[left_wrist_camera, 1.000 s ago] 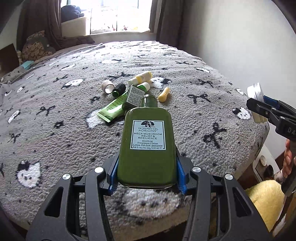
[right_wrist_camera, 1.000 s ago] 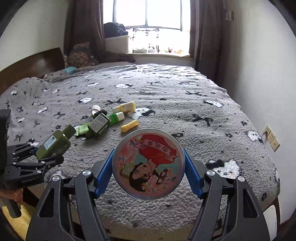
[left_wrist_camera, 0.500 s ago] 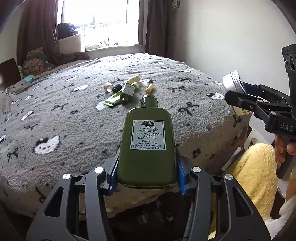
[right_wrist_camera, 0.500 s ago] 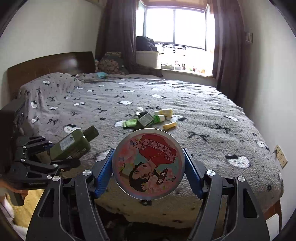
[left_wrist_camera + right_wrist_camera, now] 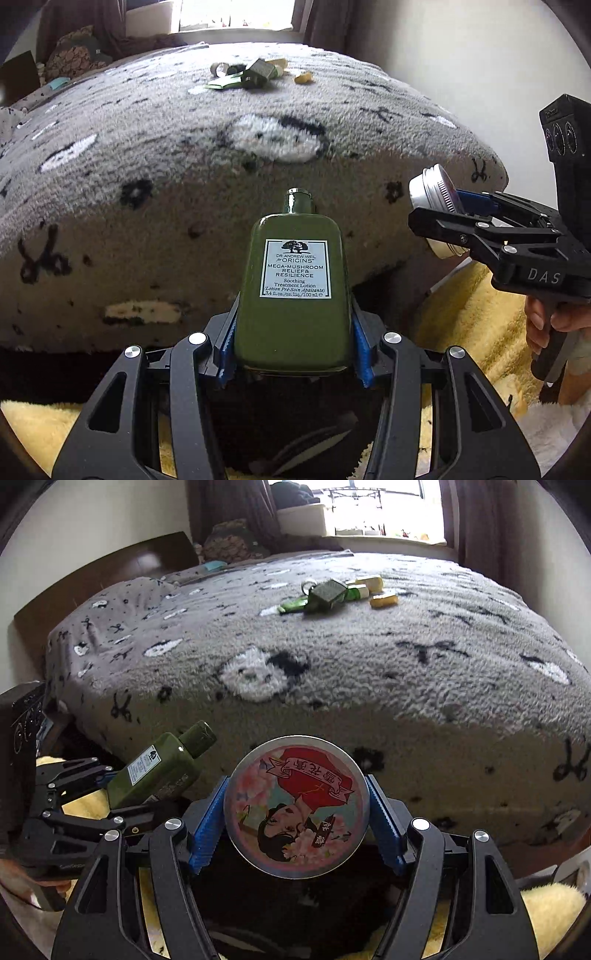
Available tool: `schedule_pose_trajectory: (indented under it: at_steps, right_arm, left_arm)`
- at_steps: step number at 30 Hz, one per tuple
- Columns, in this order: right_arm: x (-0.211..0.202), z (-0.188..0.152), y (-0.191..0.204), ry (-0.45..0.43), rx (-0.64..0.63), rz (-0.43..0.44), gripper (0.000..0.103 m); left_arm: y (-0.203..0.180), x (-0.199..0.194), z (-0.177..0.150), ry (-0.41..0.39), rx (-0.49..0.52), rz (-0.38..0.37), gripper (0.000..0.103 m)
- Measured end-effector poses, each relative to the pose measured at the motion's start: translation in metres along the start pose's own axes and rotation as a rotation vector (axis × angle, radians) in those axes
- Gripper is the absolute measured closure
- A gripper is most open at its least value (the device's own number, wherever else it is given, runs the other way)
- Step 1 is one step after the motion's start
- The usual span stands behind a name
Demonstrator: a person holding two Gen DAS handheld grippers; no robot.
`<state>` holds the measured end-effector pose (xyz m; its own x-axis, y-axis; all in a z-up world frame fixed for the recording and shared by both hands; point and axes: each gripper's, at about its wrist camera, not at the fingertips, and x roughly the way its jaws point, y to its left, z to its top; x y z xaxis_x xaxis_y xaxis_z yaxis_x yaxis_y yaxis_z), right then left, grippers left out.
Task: Collect trash
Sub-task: 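Carry the tin and green bottle down below the bed edge toward the bin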
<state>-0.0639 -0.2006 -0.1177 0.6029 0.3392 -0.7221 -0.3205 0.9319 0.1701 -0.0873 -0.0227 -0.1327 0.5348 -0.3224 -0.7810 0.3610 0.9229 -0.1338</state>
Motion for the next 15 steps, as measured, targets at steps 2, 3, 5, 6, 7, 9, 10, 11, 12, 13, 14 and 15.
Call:
schedule_pose_trajectory:
  at_steps: [2, 3, 5, 6, 7, 9, 10, 11, 12, 13, 14, 15]
  right_arm:
    - [0.009, -0.008, -0.002, 0.034, 0.009, -0.003, 0.032]
    - [0.014, -0.011, -0.002, 0.05, 0.01, -0.007, 0.032]
    - [0.024, -0.018, -0.001, 0.079, 0.011, -0.013, 0.032]
    - [0.03, -0.021, -0.001, 0.096, 0.016, -0.012, 0.032]
    - [0.036, -0.025, -0.002, 0.113, 0.021, -0.011, 0.032]
    - [0.046, -0.03, -0.003, 0.14, 0.029, -0.019, 0.032]
    - [0.052, -0.033, -0.003, 0.155, 0.032, -0.023, 0.032]
    - [0.056, -0.035, -0.004, 0.168, 0.036, -0.022, 0.032]
    - [0.061, -0.037, -0.005, 0.185, 0.04, -0.019, 0.032]
    - [0.065, -0.039, -0.005, 0.198, 0.043, -0.018, 0.032]
    - [0.07, -0.042, -0.005, 0.214, 0.046, -0.017, 0.032]
    - [0.073, -0.044, -0.005, 0.225, 0.048, -0.015, 0.032]
  left_arm:
    - [-0.001, 0.011, -0.01, 0.035, 0.003, 0.009, 0.056]
    - [-0.001, 0.018, -0.016, 0.058, 0.0, 0.011, 0.056]
    - [0.002, 0.03, -0.024, 0.098, -0.01, 0.006, 0.056]
    - [0.003, 0.037, -0.028, 0.118, -0.012, 0.01, 0.056]
    - [0.005, 0.042, -0.029, 0.132, -0.014, 0.013, 0.056]
    - [0.008, 0.051, -0.033, 0.156, -0.02, 0.028, 0.056]
    - [0.01, 0.056, -0.034, 0.164, -0.024, 0.033, 0.056]
    - [0.012, 0.059, -0.035, 0.174, -0.031, 0.034, 0.056]
    - [0.013, 0.062, -0.037, 0.181, -0.038, 0.03, 0.056]
    - [0.015, 0.065, -0.038, 0.19, -0.046, 0.026, 0.056]
    - [0.017, 0.068, -0.04, 0.201, -0.053, 0.023, 0.056]
    - [0.018, 0.071, -0.042, 0.21, -0.058, 0.021, 0.056]
